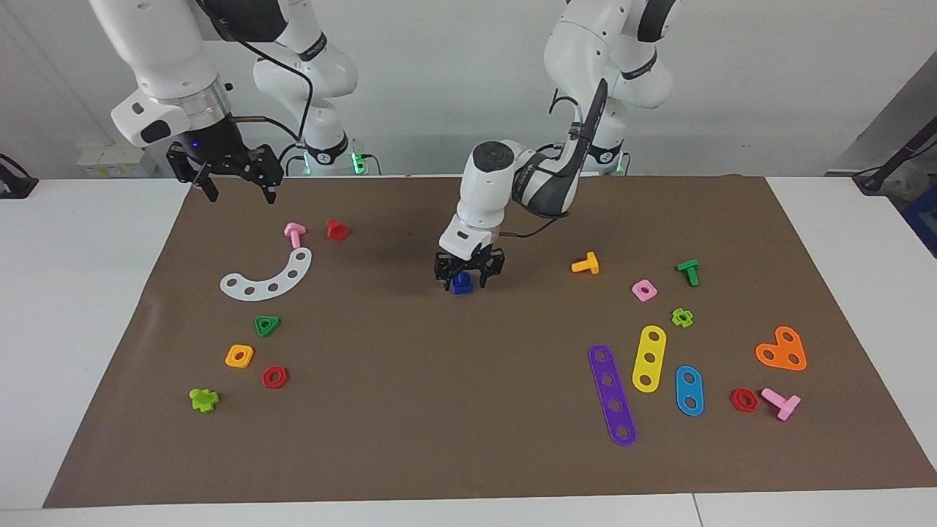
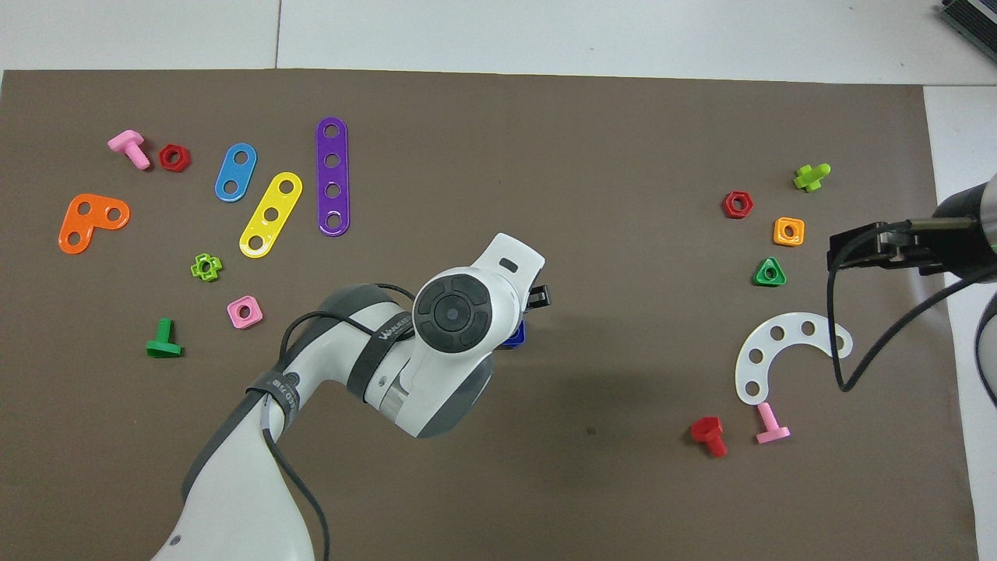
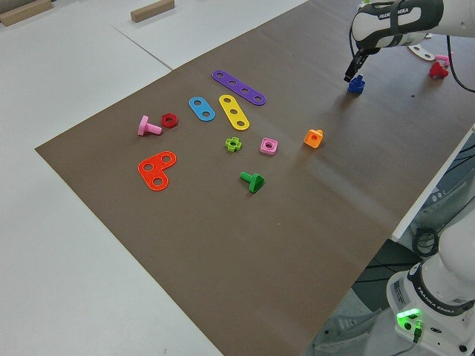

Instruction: Unscrew and place screws in storage area

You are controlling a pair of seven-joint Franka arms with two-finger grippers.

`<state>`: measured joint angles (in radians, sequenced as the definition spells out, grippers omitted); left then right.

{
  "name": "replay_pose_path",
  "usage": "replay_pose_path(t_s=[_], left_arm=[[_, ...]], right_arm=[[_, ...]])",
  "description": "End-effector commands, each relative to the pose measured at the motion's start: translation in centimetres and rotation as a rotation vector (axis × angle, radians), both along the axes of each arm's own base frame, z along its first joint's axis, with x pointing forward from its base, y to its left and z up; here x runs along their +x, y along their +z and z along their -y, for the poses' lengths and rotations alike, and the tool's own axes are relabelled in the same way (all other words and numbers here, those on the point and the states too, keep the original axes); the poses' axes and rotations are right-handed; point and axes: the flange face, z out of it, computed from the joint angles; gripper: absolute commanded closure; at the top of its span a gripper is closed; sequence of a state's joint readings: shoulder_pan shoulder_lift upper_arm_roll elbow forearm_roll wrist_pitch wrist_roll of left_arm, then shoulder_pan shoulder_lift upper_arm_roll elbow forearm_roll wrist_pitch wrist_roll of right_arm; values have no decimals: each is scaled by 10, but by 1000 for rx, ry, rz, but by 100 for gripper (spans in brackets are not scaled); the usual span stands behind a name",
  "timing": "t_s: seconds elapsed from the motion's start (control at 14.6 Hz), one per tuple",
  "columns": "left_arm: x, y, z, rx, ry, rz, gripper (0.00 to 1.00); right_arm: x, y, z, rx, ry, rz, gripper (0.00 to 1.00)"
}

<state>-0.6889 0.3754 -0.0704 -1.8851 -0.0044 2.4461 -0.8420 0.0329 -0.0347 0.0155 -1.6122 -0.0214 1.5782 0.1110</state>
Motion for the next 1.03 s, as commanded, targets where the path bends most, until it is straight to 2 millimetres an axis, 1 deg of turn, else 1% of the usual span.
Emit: replay_pose_path(t_s=[0.0, 0.14, 0.21, 0.34, 0.75, 0.89, 0.96], left_arm=[[-2, -6, 2, 35, -44, 28, 17], [-5, -12, 3, 49, -74, 25, 19], [-5, -12, 2, 53, -86, 24, 20], [-6, -13, 2, 63, -96, 21, 26], [-14, -17, 2, 100, -152, 12, 27], [-13, -17, 2, 102, -159, 14, 34], [-14, -17, 2, 103, -161, 13, 40]], right_arm=[[-6, 1, 0, 6, -2, 7, 0], [-6, 1, 0, 6, -2, 7, 0], [-6, 1, 0, 6, -2, 7, 0], [-6, 1, 0, 6, -2, 7, 0], [-6, 1, 0, 6, -2, 7, 0], [-6, 1, 1, 6, -3, 7, 0], [-6, 1, 1, 6, -3, 7, 0]])
